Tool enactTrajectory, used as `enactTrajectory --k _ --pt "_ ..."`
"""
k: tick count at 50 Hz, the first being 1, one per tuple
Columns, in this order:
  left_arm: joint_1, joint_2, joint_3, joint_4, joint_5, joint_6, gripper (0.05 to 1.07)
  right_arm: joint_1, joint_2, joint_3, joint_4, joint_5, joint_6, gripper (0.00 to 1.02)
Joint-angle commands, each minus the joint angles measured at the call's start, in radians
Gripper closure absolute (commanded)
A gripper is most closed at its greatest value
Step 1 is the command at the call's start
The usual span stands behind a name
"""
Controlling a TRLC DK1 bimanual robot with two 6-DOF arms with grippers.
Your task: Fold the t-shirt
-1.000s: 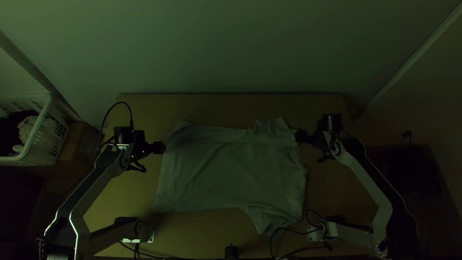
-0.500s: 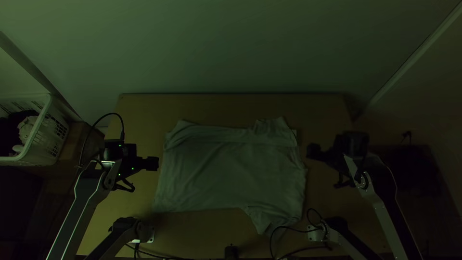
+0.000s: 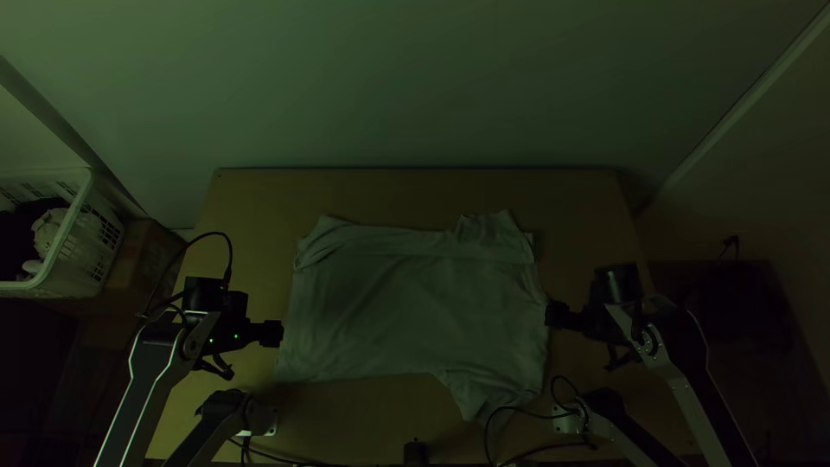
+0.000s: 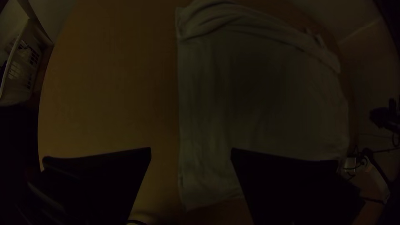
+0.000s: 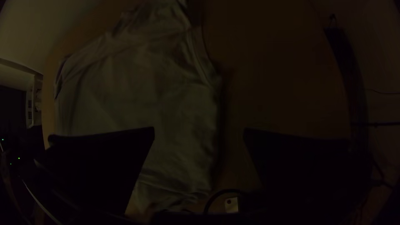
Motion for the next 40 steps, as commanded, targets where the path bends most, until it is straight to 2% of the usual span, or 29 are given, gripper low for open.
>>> enactTrajectory --k 1,3,6,13,27,40 --pt "-0.013 -0.035 -0.028 -0.023 0.006 -0.007 0.15 0.021 -0.021 -0.027 -0.082 -0.014 0.062 0.05" --pt "-0.013 -0.028 -0.028 -0.045 0.008 -0.008 0.15 0.023 -0.016 -0.036 -0.116 -0.029 0.106 0.05" --pt "-0.015 -0.001 -0.028 -0.083 0.008 -0.008 0.15 0.023 -0.011 -0.054 -0.141 -0.074 0.124 0.05" --pt "-0.015 0.062 -0.026 -0.137 0.005 -0.008 0.15 0.031 0.009 -0.116 -0.161 -0.097 0.123 0.06" --pt "-0.029 0.117 -0.034 -0.168 0.0 -0.008 0.15 0.074 0.065 -0.202 -0.132 -0.16 0.123 0.16" --pt "-0.053 0.192 -0.025 -0.226 0.0 -0.011 0.15 0.107 0.165 -0.223 -0.104 -0.2 0.114 0.16"
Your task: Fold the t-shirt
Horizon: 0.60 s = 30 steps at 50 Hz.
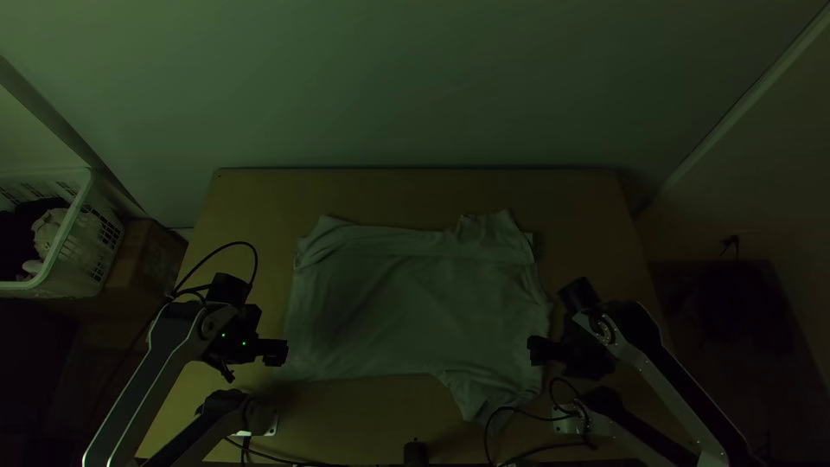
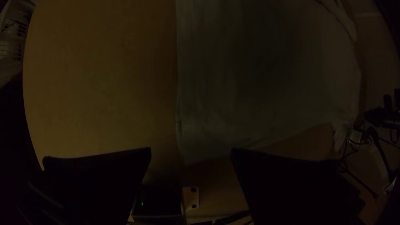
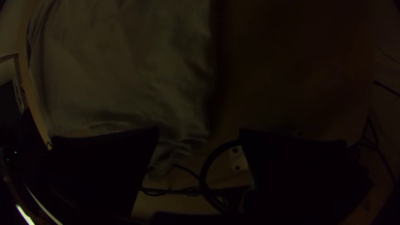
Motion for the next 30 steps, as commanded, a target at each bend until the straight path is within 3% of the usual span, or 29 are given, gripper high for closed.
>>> enactTrajectory --k 1,10,13,17,21,30 --pt "-0.007 0.036 -0.012 -0.027 -0.002 -0.011 0.15 0.026 0.039 -0.031 0.015 -0.017 0.018 0.16" --pt "-0.024 0.116 -0.006 -0.027 -0.002 -0.011 0.15 0.024 0.094 -0.067 0.066 -0.044 0.004 0.17" --pt "-0.036 0.145 -0.003 -0.026 -0.002 -0.015 0.15 0.026 0.118 -0.07 0.072 -0.049 -0.016 0.27" --pt "-0.05 0.182 -0.001 -0.012 -0.002 -0.02 0.15 0.024 0.142 -0.077 0.106 -0.049 -0.058 0.56" --pt "-0.052 0.209 0.003 0.001 -0.002 -0.023 0.15 0.024 0.146 -0.106 0.184 -0.046 -0.07 0.77" --pt "-0.052 0.234 0.023 0.007 -0.003 -0.022 0.15 0.018 0.23 -0.14 0.253 -0.047 -0.093 0.79"
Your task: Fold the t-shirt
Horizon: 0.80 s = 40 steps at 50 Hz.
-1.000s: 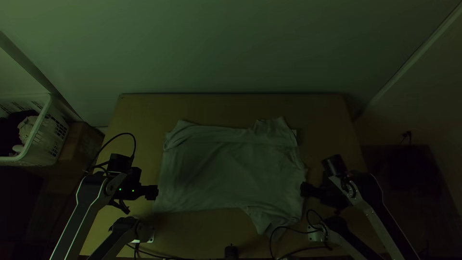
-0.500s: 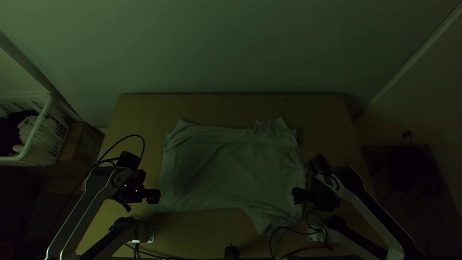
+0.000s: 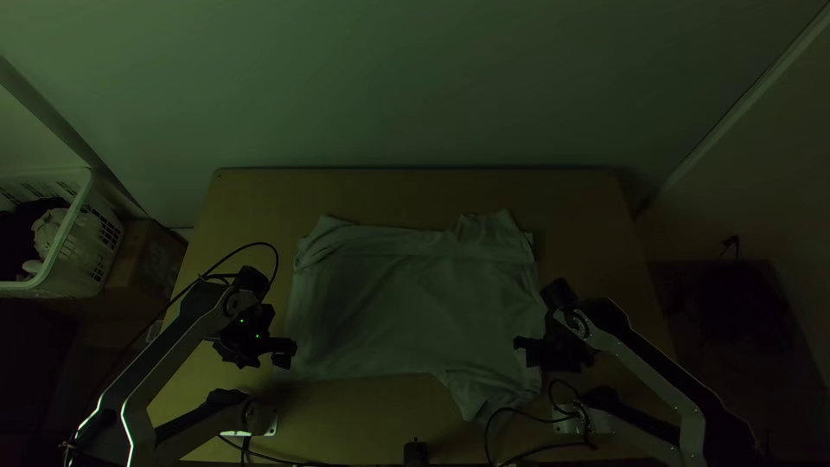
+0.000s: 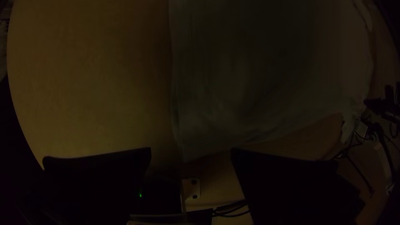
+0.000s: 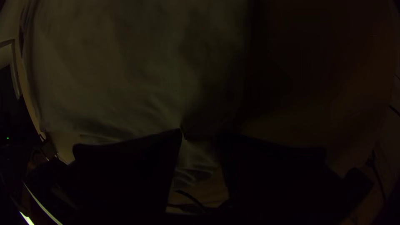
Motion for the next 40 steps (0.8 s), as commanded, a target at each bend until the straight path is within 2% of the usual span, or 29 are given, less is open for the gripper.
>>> enactTrajectory --k 1,7,9,10,21,26,40 --pt "-0.006 0.017 0.021 -0.008 -0.003 -0.018 0.15 -0.001 0.068 -0.023 0.009 -0.007 -0.03 0.79" --pt "-0.006 0.026 0.023 -0.008 -0.005 -0.013 0.15 0.0 0.097 -0.019 0.009 -0.006 -0.05 0.8" --pt "-0.006 0.032 0.025 -0.008 -0.005 -0.01 0.15 0.005 0.089 -0.019 0.009 -0.006 -0.066 0.9" --pt "-0.006 0.034 0.023 -0.008 -0.005 -0.01 0.15 0.008 0.083 -0.019 0.018 0.005 -0.076 1.0" --pt "-0.02 0.095 0.015 -0.011 -0.026 -0.007 0.16 0.023 0.089 -0.011 0.023 0.019 -0.076 1.0" --pt "-0.034 0.135 -0.003 -0.011 -0.055 -0.007 0.27 0.023 0.092 -0.005 0.024 0.019 -0.078 1.0" --pt "-0.07 0.239 -0.022 0.06 -0.069 -0.007 0.27 0.023 0.097 0.01 0.035 0.019 -0.078 1.0"
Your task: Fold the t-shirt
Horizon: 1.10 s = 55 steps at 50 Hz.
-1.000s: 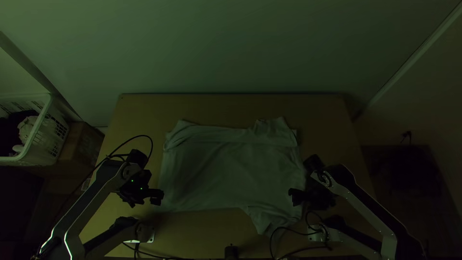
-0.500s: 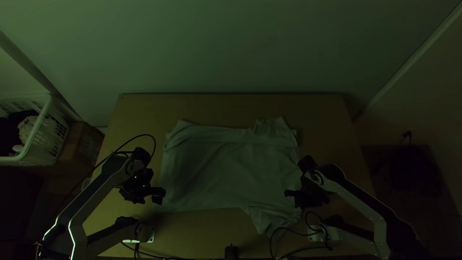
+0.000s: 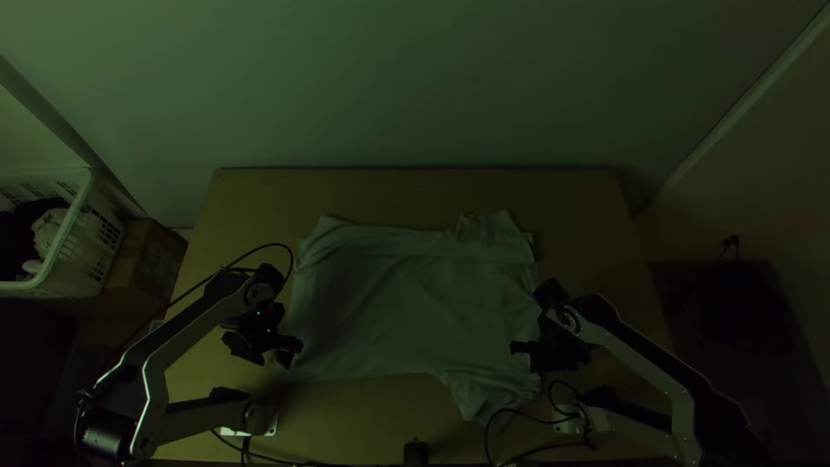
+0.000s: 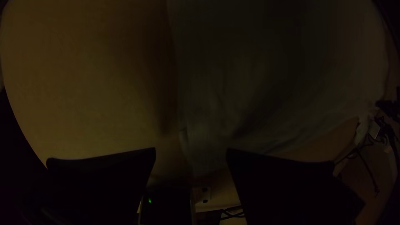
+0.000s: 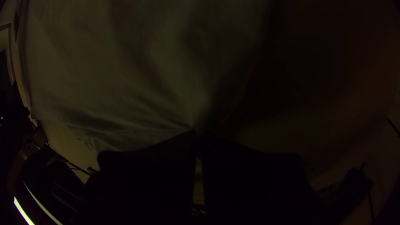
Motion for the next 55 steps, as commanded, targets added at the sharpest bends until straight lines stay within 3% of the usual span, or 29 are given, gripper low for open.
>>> enactTrajectory --k 1,4,8,16,18,20,21,30,45,55 --pt "-0.028 0.061 -0.027 -0.006 -0.017 -0.009 0.29 0.009 0.021 0.01 0.021 0.02 -0.005 1.0" --pt "-0.04 0.084 -0.028 -0.006 -0.023 -0.012 0.33 0.009 0.023 0.013 0.021 0.02 -0.005 1.0" --pt "-0.066 0.093 -0.028 -0.006 -0.043 -0.017 0.52 0.009 0.024 0.016 0.021 0.02 -0.005 1.0" --pt "-0.112 0.121 -0.028 -0.004 -0.046 -0.017 0.56 0.006 0.029 0.018 0.023 0.021 -0.007 1.0" --pt "-0.114 0.13 -0.027 -0.002 -0.046 -0.019 0.7 0.003 0.029 0.022 0.023 0.021 -0.007 1.0" --pt "-0.117 0.127 -0.028 0.019 -0.048 -0.019 0.98 0.001 0.03 0.025 0.023 0.021 -0.007 1.0" --pt "-0.115 0.121 -0.03 0.028 -0.048 -0.017 1.06 0.001 0.03 0.027 0.023 0.021 -0.007 1.0" --pt "-0.109 0.106 -0.024 0.011 -0.045 0.001 1.04 -0.034 0.034 0.047 0.023 0.05 -0.022 1.0" --pt "0.057 0.061 0.051 0.002 -0.042 0.11 1.04 -0.161 0.027 0.111 -0.017 0.099 -0.093 1.0" --pt "0.098 0.063 0.123 0.001 -0.04 0.127 1.04 -0.161 0.017 0.148 -0.048 0.099 -0.099 1.0"
